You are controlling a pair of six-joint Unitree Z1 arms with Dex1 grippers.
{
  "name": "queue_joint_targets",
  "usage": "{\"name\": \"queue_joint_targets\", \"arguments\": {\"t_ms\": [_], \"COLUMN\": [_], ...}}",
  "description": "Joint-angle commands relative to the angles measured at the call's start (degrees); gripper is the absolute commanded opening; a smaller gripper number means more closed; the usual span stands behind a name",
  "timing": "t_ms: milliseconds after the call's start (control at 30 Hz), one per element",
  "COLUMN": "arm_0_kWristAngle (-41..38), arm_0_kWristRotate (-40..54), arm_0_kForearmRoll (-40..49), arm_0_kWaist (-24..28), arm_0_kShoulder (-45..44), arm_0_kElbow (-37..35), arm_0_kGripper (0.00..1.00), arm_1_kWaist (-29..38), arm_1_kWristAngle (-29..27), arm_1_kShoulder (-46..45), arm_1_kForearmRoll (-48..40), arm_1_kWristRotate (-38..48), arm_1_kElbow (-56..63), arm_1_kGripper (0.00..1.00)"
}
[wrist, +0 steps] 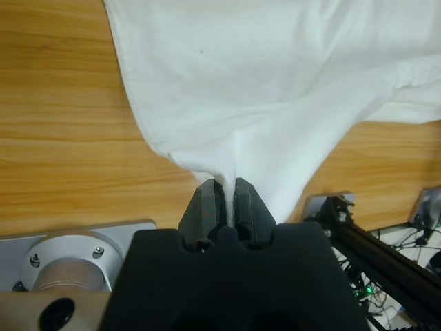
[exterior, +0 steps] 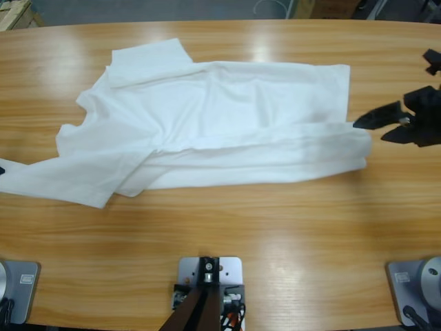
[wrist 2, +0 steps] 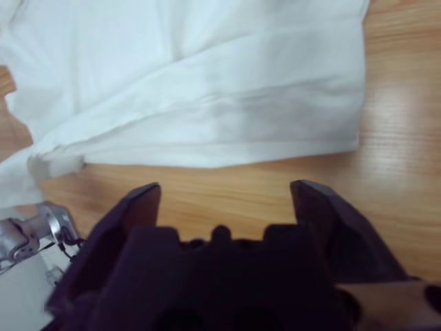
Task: Fold clothes
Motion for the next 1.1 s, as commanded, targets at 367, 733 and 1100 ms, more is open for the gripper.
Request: {"name": "queue_joint_targets", "arguments": {"t_ms": [367,733,1100], "arm_0_kWristAngle": [-0.46,-0.27,-0.20], "arm_0_kWristRotate": [0.04,0.12,0.21], "arm_0_kForearmRoll": [-1.12,-1.51,-2.09], "arm_0_kWaist": [-0.46,-0.44,-0.37], "arm_0_kShoulder": [4.24,6.03,7.77], "arm_0_kElbow": [2.04,2.15,2.15], "arm_0_kGripper": [0.000,0.000,0.000], "arm_1_kWaist": [-5.95,-7.78,-7.90], "arm_1_kWristAngle": [-1.22,-3.10,-1.94], "arm_1_kShoulder": [13.73,17.37,20.65], "arm_1_kForearmRoll": [-1.58,-2.39,-2.52], "arm_1_kWristRotate": [-6.21,-8.62,-8.87], "arm_1_kElbow": [-1.23,-2.64,-3.43], "arm_1_kGripper": [0.784,0.784,0.720]}}
